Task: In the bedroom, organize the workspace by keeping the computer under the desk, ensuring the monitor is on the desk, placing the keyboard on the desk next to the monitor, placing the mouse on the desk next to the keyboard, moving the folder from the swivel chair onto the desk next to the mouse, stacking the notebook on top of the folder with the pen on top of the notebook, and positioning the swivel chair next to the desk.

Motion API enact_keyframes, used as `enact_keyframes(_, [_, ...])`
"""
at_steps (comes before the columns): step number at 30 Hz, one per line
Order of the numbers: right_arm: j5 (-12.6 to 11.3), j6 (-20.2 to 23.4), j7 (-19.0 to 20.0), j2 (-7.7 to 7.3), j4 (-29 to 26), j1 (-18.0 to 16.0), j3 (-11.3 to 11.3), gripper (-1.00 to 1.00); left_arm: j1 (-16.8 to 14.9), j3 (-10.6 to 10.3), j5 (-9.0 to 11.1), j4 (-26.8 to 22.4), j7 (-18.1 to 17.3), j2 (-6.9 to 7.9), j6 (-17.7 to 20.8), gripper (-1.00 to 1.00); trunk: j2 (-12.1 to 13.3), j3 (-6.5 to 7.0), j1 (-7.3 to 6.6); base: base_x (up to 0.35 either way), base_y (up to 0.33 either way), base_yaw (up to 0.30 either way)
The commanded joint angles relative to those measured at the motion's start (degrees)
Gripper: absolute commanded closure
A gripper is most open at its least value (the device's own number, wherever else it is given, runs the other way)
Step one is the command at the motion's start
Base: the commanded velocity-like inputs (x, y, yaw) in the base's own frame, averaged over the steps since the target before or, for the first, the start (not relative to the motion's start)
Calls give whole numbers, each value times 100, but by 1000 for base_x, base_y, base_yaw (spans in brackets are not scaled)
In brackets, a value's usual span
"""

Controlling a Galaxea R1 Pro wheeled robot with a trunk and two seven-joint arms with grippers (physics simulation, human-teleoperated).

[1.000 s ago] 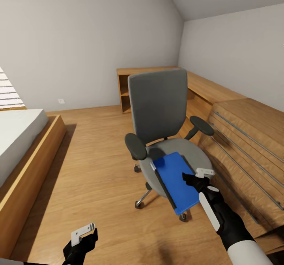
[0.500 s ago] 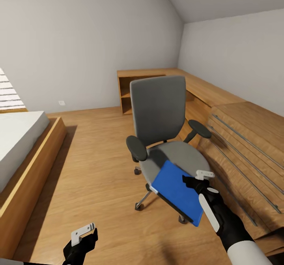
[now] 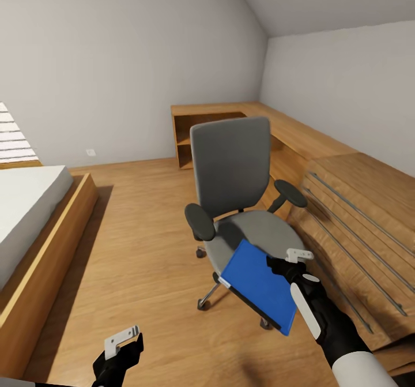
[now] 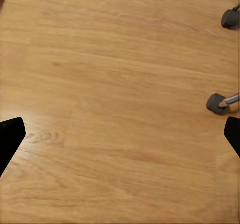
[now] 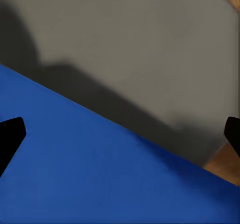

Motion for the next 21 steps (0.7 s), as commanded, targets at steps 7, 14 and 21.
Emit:
enact_keyframes(7, [-60,17,-57,-8,-9,-3,25,-100,-9,-15,-1,-10,23,-7,-7,-100,280,121,-155,0,0,0])
enact_keyframes(14, [-60,18,-57,-8,-9,-3,25,-100,-9,-15,-1,-9,23,-8,-7,-100,560,247,-309,0,0,0])
enact_keyframes(21, [-60,18,-57,-8,-9,-3,25,-100,-9,-15,-1,-9,23,-8,-7,-100,841,372,-462,0,0,0])
